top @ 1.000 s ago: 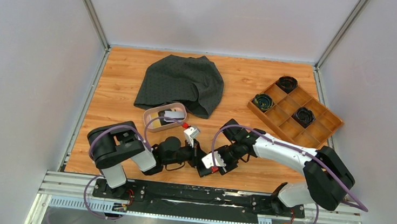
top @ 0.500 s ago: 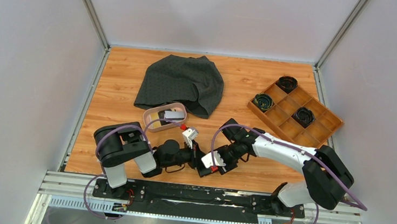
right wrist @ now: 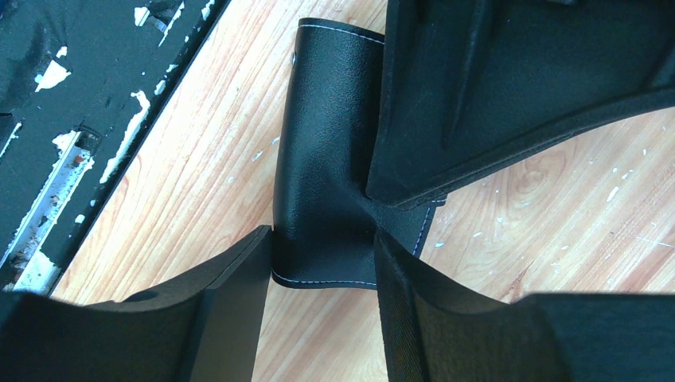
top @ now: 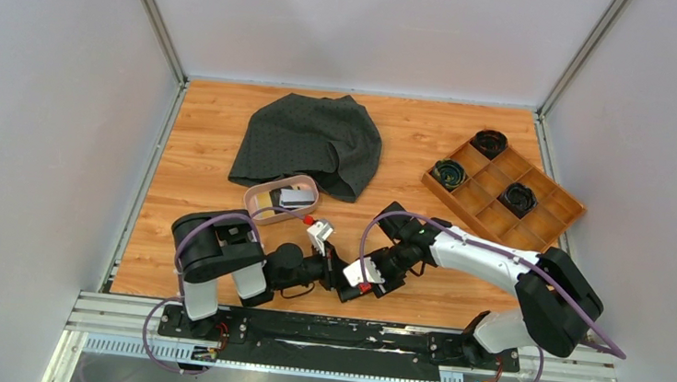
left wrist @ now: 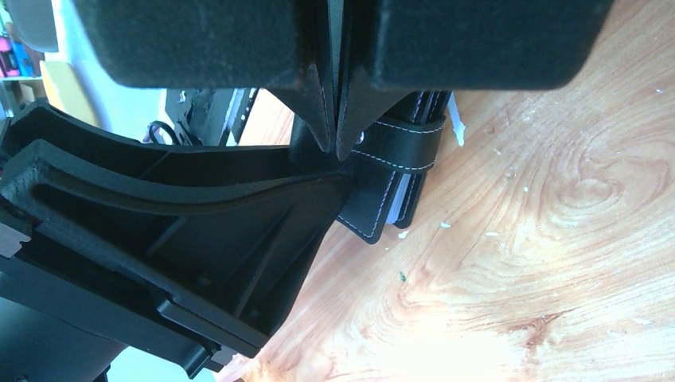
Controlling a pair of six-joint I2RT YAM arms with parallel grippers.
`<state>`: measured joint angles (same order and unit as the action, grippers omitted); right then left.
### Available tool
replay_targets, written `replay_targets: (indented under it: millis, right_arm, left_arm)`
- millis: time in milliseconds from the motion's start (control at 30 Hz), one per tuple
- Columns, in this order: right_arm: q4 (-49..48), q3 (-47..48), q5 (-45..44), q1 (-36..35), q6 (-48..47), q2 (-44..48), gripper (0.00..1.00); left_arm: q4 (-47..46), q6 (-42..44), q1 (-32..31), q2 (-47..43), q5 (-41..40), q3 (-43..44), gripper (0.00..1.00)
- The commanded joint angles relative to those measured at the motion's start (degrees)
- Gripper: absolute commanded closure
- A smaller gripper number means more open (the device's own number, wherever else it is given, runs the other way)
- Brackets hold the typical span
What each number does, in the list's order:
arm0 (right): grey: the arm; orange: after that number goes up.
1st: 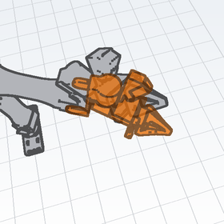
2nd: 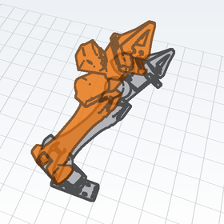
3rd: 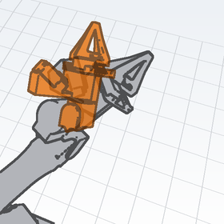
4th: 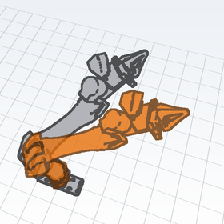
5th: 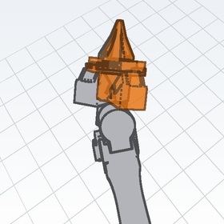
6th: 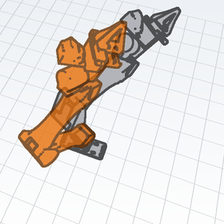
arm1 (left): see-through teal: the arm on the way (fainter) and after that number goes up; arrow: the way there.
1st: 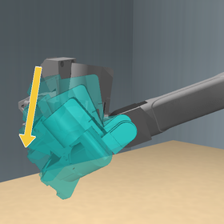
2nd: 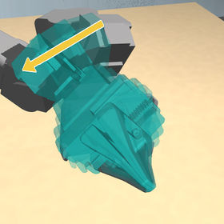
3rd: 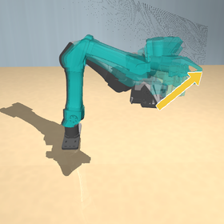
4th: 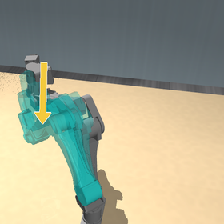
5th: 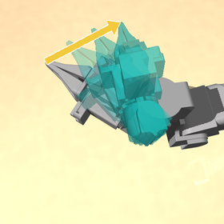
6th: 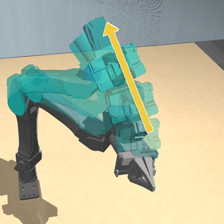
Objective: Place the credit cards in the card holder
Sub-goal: Close the card holder at the center of the board.
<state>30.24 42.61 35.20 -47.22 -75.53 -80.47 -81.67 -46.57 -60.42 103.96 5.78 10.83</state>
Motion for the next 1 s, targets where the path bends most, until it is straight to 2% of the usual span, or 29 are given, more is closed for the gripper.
replay_targets:
  millis: [0, 567, 967]
  right_arm:
    - [1.58, -0.03, -1.29, -0.56, 1.29, -1.81, 0.48]
    - [1.62, 0.08, -1.43, -0.6, 1.49, -1.89, 0.48]
    - [1.76, 0.02, -1.36, -0.61, 1.6, -1.8, 0.49]
  left_arm:
    - [8.87, -0.3, -1.28, 4.2, 0.07, -2.54, 1.0]
    - [11.44, -2.86, -1.28, 5.21, -1.65, -3.18, 1.0]
    - [9.45, -5.52, -1.26, 9.04, -1.3, -3.3, 1.0]
